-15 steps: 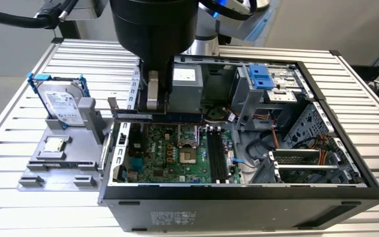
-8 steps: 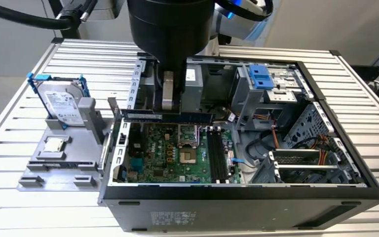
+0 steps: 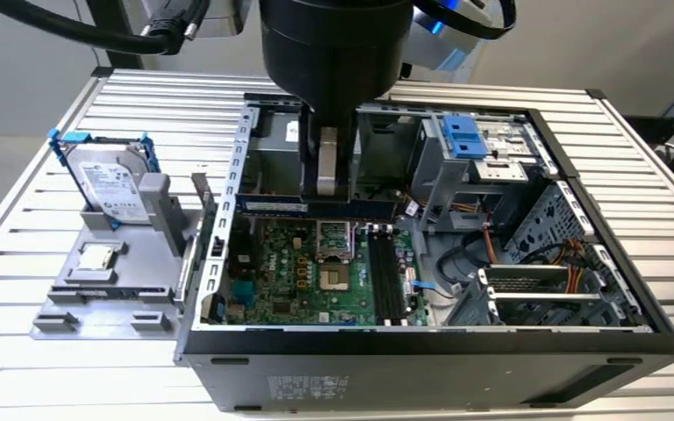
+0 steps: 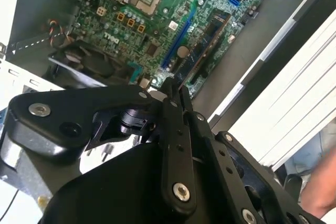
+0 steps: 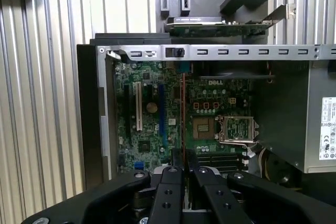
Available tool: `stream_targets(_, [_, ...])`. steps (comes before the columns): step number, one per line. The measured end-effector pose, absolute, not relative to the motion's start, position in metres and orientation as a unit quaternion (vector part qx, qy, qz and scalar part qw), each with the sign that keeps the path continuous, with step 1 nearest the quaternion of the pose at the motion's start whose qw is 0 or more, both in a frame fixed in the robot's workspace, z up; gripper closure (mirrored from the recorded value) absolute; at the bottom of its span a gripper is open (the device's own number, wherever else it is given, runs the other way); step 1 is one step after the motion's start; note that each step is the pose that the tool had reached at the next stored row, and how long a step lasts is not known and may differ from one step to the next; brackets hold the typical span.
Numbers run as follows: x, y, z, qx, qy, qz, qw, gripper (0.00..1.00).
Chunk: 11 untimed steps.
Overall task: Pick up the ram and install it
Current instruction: 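Pick up the ram and move it above insertion slot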
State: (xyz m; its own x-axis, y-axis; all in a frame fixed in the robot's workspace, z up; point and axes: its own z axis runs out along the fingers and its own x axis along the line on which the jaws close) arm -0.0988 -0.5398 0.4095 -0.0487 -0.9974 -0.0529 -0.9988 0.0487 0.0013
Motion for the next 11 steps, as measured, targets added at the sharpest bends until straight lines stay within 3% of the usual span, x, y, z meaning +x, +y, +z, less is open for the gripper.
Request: stream_targets(11, [-0.08, -0.538, 0.409, -0.689, 0.724, 0.019, 0.019, 1.0])
